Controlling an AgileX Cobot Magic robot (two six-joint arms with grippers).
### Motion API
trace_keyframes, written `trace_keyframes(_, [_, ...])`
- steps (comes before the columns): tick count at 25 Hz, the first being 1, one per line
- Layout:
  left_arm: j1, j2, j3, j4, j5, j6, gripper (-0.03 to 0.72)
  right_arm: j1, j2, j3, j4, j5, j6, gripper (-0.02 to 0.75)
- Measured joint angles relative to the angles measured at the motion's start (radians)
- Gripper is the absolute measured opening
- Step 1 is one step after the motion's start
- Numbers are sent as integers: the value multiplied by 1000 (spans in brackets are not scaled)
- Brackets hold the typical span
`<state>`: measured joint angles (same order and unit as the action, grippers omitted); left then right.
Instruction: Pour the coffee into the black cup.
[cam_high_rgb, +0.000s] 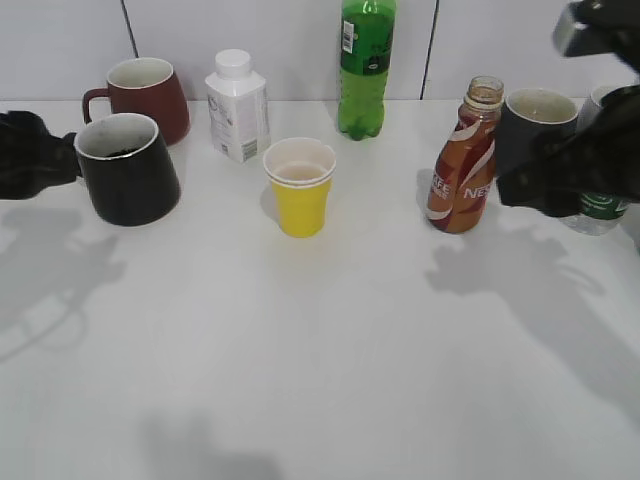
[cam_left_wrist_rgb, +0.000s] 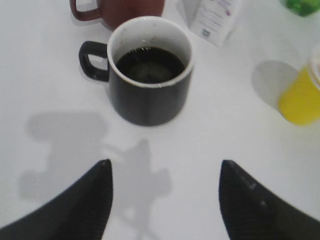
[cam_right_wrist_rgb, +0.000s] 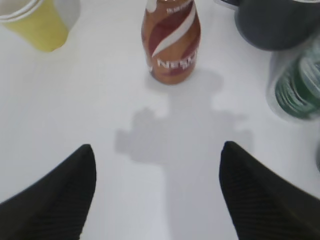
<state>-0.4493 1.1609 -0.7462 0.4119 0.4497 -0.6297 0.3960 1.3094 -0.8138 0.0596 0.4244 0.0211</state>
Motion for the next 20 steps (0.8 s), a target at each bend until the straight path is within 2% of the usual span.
trace_keyframes(6, [-110, -193, -27, -39, 250, 10, 506, 0, -192, -3, 6, 177, 0, 595])
trace_keyframes(8, [-129, -264, -27, -61, 321, 74, 506, 0, -267, 5, 8, 229, 0, 595])
trace_keyframes(12, [-135, -430, -27, -179, 416, 293, 503, 0, -441, 71, 11, 271, 0, 595])
trace_keyframes(14, [-137, -488, -27, -232, 450, 356, 494, 0, -546, 121, 11, 300, 0, 595])
trace_keyframes(20, [-137, -701, 27, -273, 560, 394, 467, 0, -825, 196, 4, 493, 20, 593])
